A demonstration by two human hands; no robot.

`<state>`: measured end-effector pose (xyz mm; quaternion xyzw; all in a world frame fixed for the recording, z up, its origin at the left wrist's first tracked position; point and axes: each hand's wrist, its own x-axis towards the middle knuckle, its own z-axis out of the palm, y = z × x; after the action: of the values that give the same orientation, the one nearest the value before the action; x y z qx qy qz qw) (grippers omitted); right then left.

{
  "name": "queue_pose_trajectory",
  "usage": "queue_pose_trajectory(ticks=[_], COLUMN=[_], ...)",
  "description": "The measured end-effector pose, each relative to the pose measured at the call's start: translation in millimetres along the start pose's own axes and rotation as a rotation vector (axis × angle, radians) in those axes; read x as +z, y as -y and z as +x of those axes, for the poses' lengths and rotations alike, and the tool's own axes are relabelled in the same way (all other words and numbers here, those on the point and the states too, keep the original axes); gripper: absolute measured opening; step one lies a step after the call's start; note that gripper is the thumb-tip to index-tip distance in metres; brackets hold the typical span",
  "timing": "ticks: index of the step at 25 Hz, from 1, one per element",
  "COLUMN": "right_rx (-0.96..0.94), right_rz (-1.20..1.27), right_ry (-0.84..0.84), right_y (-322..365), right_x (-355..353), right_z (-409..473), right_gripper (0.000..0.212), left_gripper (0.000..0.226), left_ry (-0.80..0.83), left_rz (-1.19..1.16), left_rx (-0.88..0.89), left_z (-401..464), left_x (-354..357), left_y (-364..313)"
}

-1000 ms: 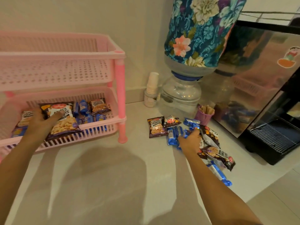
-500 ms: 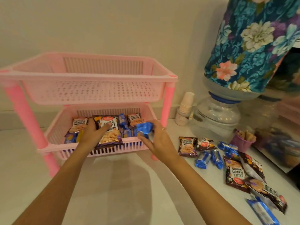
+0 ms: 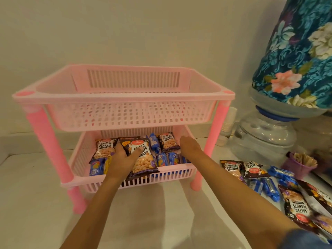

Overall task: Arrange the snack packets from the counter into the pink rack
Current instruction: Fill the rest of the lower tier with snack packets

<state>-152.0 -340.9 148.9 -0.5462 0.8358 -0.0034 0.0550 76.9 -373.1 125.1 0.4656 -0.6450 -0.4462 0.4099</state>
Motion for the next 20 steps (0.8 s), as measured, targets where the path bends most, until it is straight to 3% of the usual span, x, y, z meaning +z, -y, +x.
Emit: queue_pose_trajectory(ticks=[5,9,11,13,16,18,20], right_rx=[-0.003,0.054,0.026,-0.124,-0.315,-0.281,-0.139], right_rz=[-0.041,0.136,0.25,0.356,0.435,0.456,0.551], right_ry=[0.049,-0.043,-0.178,-0.377,-0.646,-0.757,-0.774], right_y=[-2.7,-3.1,0.4,6.9,0.5,-27.6,-64.1], right_x=[-4.1,0.5,-0.3,4.6,28.6,49.3,66.5], right_z=[-0.3,-8.7,-24.7,-56.4,-115.1,-140.1,-148.7], right_gripper=[0.033,0.034,0.031,0.021,0.011,0.009,0.012], left_gripper=[0.052,0.043,0.05,0.052,0.032,0.032,0.038], left_ry=[0.02,0.021,0.027,0.014,-0.07,-0.099,-0.025], left_rz=[-0.03,-0.024,-0.033,-0.03,-0.048,-0.115,-0.154], left_rx=[-0.023,-0.013,-0.033,-0.049,0.082,0.231,0.226], left_z=[-3.6,-8.7,-8.1,-8.5,-23.6,-51.1,-83.7], left_x=[-1.6,-1.0,-2.5,-4.5,-5.7,2.5,21.0], left_y=[-5.1,-11.1,-11.5,-10.6,-15.2,-22.5,-21.7])
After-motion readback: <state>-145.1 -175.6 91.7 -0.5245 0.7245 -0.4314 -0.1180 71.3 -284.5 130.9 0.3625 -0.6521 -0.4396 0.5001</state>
